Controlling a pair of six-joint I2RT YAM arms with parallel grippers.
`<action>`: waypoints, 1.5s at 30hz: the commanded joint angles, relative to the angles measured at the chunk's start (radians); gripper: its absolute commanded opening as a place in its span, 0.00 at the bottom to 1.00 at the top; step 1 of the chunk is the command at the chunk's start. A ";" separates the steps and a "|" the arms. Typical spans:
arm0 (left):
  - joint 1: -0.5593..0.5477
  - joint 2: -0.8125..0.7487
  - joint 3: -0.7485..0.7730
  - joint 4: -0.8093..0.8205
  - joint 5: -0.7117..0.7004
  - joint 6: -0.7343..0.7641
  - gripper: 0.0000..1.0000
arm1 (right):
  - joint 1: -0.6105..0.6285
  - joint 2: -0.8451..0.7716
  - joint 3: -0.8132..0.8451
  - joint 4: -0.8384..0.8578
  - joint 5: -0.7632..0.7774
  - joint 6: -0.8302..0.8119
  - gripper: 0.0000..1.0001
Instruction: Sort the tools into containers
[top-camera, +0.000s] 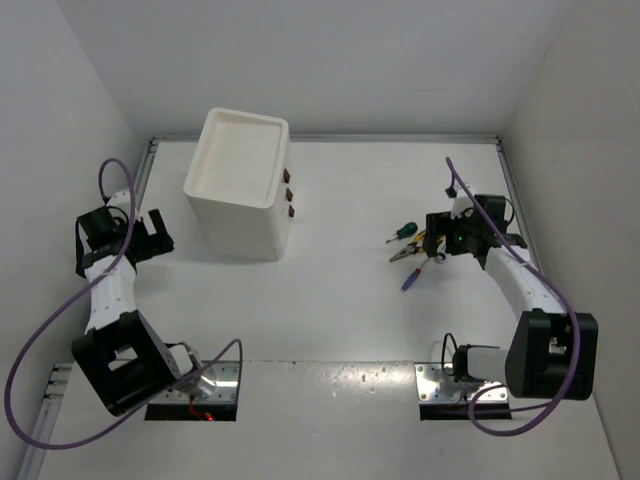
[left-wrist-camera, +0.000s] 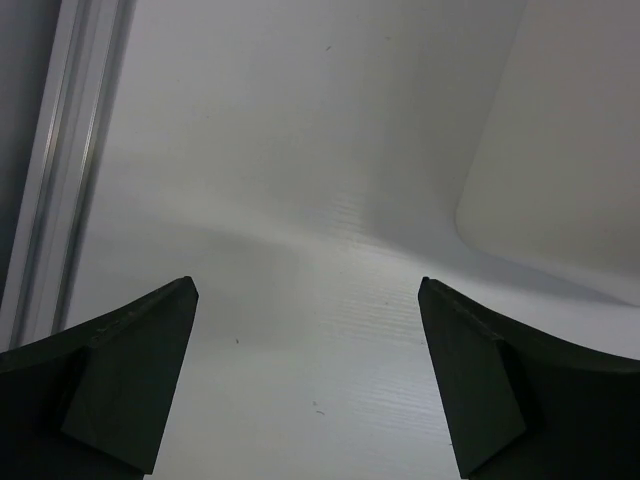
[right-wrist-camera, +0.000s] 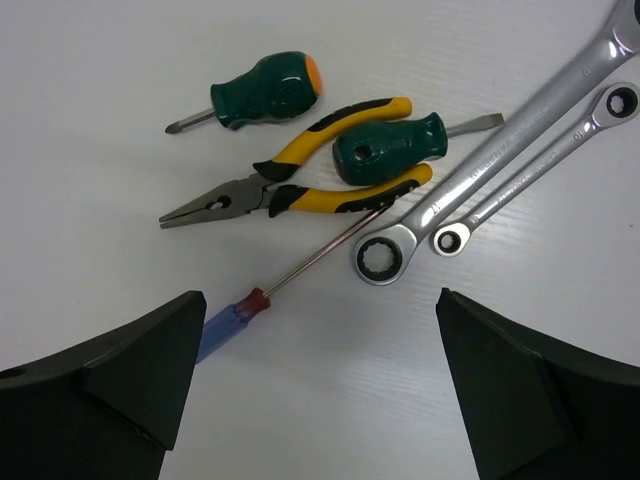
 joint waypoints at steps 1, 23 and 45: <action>0.013 -0.008 0.062 0.030 0.056 0.028 0.99 | -0.009 0.002 0.055 0.010 -0.015 0.030 1.00; -0.244 0.163 0.844 -0.412 0.196 0.089 0.76 | 0.036 0.179 0.258 0.040 -0.487 0.210 0.76; -0.527 0.438 0.968 -0.355 -0.137 0.019 0.64 | 0.270 0.680 0.620 0.275 -0.619 0.628 0.72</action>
